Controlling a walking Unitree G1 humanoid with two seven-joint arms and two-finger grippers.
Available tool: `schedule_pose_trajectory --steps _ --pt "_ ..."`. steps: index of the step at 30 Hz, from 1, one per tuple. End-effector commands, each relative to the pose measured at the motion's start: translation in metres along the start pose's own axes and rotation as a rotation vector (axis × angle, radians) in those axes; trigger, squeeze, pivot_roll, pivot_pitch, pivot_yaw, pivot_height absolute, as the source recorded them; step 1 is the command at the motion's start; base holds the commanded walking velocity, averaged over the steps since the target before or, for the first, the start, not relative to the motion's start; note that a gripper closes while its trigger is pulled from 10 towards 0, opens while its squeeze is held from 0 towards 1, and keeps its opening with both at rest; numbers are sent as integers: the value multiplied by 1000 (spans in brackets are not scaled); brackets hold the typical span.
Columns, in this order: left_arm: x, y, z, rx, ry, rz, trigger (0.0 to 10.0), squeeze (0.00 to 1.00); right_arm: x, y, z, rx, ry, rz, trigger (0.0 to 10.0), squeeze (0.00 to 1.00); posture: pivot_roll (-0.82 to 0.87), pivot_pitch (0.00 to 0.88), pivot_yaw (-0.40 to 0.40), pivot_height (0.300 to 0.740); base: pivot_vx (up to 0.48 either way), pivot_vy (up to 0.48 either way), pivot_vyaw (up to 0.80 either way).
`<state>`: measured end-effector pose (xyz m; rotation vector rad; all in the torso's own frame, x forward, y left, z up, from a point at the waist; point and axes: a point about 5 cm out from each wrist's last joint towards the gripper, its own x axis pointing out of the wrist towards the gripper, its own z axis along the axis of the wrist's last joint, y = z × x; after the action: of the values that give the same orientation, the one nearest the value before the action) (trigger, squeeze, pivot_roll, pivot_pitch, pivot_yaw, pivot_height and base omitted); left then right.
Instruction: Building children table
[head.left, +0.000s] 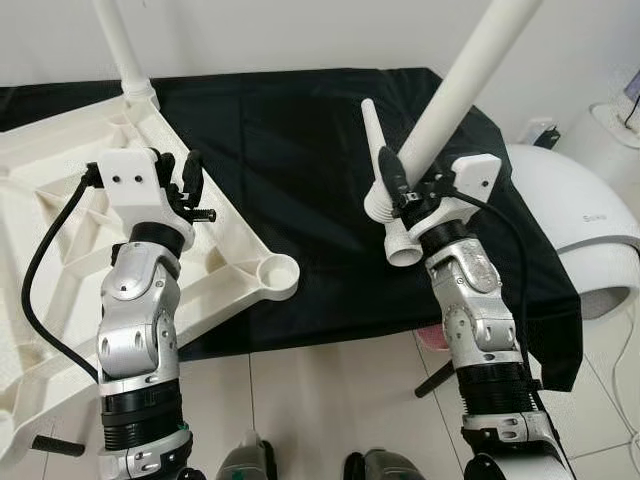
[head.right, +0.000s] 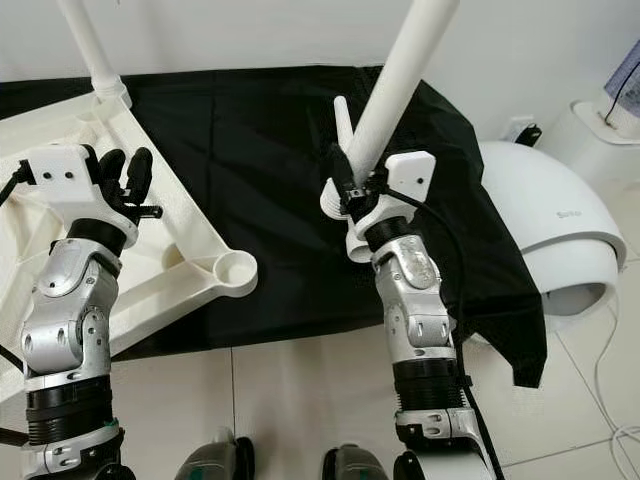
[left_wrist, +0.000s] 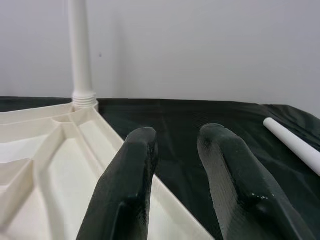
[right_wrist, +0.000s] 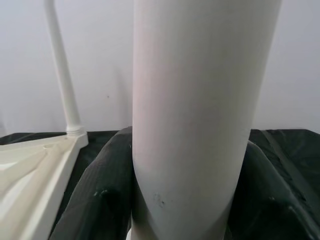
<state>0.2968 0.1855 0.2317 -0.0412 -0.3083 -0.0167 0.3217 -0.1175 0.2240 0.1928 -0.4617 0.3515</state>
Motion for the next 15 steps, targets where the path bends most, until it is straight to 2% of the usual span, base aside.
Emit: schedule_pose_trajectory --steps 1,7,10,15 --pt "-2 5 -3 10 20 45 10000 0 0 2 2 7 -13 7 10000 0 9 131 -22 740 0 472 0" --pt "-2 4 -3 12 21 40 10000 0 1 3 2 6 -18 9 10000 0 6 122 -22 740 0 466 0" --pt "-1 3 -2 7 17 37 10000 0 1 2 2 4 -20 7 10000 0 3 117 -21 740 0 277 0" --pt "-1 2 -3 7 21 36 10000 0 1 2 2 3 -21 7 10000 0 3 115 -20 740 0 0 0"
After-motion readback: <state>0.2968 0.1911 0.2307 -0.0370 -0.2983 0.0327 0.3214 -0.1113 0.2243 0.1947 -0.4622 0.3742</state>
